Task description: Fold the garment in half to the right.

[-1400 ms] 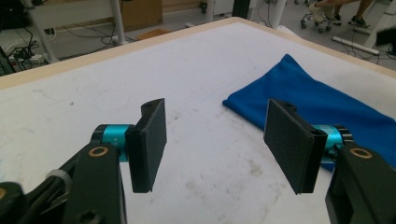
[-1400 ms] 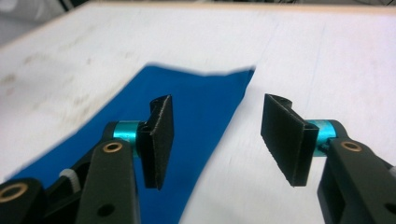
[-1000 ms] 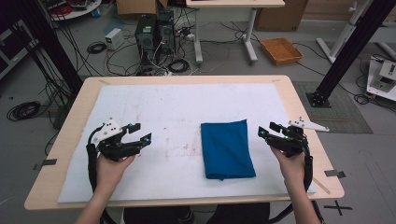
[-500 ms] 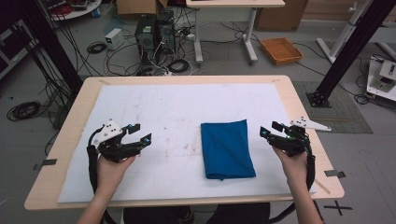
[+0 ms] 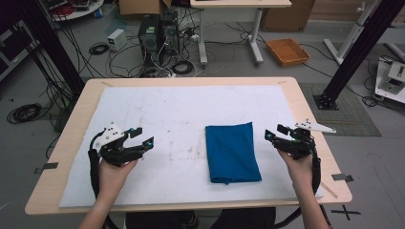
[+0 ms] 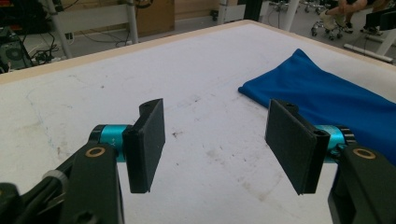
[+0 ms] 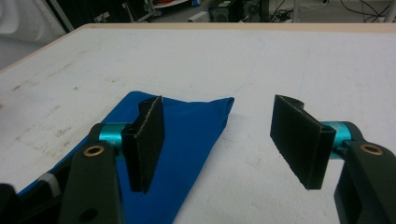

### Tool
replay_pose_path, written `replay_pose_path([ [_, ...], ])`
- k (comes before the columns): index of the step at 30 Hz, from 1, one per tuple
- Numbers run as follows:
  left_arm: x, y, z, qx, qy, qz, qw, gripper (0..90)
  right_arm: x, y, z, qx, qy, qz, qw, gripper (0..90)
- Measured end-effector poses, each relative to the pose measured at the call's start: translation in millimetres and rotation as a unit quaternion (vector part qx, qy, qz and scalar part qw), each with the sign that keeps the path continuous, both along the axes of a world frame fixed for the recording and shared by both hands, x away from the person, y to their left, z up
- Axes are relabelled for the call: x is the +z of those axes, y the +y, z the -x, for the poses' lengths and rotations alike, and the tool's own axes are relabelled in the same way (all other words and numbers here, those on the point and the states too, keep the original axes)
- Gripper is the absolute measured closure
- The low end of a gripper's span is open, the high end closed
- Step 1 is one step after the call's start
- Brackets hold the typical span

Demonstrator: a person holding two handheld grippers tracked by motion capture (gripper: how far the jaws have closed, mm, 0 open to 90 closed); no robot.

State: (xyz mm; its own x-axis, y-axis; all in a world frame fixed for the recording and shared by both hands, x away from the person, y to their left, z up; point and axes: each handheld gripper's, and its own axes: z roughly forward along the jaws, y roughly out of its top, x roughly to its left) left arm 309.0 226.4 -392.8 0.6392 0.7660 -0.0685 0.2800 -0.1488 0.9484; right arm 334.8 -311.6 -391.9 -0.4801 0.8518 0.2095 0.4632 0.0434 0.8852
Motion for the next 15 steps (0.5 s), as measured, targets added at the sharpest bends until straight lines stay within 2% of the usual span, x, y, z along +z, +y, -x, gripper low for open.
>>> replay_pose_path([
  [15,-2.0,-0.3,-1.6,0.002,0.002,-0.003,1.0000,38.0,-0.9,-0.1,-1.2,-0.003,0.004,0.001,1.0000,34.7],
])
